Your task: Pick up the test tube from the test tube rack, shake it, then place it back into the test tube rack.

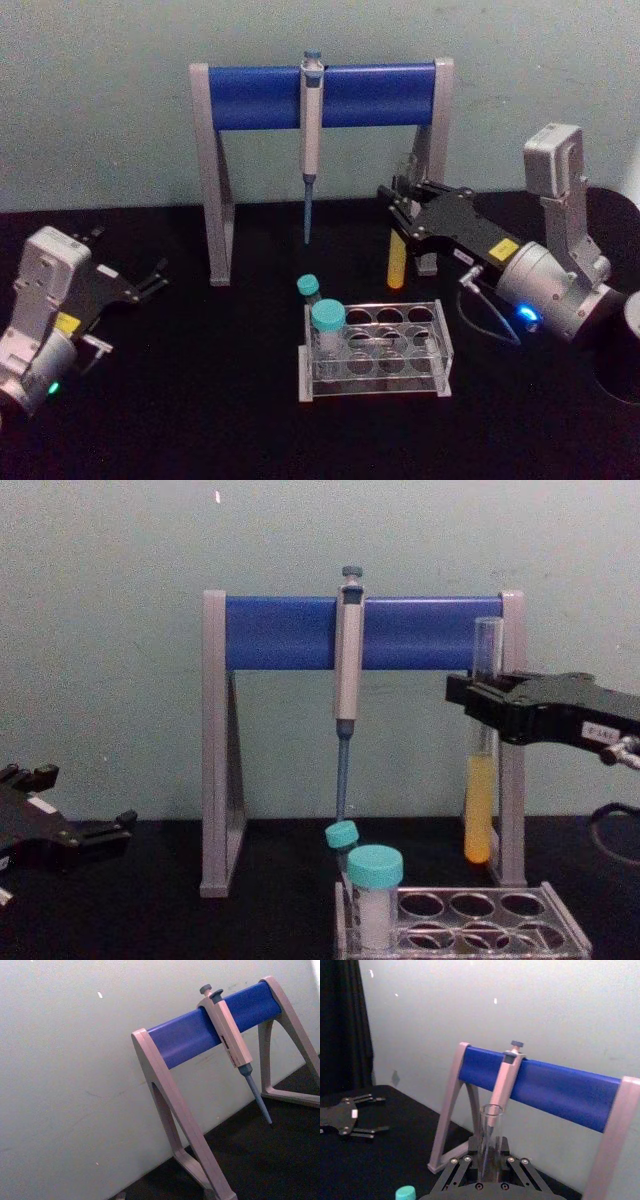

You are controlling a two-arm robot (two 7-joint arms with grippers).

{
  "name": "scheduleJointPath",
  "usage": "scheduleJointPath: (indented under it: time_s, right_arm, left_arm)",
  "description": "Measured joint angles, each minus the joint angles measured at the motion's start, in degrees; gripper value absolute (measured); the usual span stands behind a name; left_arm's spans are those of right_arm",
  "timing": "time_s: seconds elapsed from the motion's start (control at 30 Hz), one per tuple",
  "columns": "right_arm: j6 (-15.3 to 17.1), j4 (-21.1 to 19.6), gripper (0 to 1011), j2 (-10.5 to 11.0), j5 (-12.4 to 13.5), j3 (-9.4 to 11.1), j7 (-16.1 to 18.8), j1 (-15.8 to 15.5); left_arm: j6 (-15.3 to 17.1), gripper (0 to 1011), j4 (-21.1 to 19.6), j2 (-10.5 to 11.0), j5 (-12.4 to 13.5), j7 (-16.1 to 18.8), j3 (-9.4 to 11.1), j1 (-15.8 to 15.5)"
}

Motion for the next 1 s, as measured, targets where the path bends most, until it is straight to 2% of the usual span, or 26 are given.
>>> scheduleJointPath:
  time_s: [0.27,0.37,0.5,0.77,1.0]
  right_arm:
    - [2.0,-4.6,230,2.0,-0.6,1.9,-0.9,-3.4]
    - [3.5,-7.0,232,3.0,0.9,2.3,0.4,-5.1]
    - [4.3,-7.9,232,3.2,2.9,2.1,2.1,-5.8]
    - [3.4,-5.8,232,1.9,5.8,0.1,4.8,-4.1]
    - [-0.1,-2.3,230,0.0,5.3,-1.0,4.3,-1.6]
  left_arm:
    - [0.0,1001,0.0,0.0,0.0,0.0,0.0,0.0]
    - [0.0,1001,0.0,0.0,0.0,0.0,0.0,0.0]
    - [0.0,1001,0.0,0.0,0.0,0.0,0.0,0.0]
    - [0.0,1001,0.0,0.0,0.0,0.0,0.0,0.0]
    - [0.0,1001,0.0,0.0,0.0,0.0,0.0,0.0]
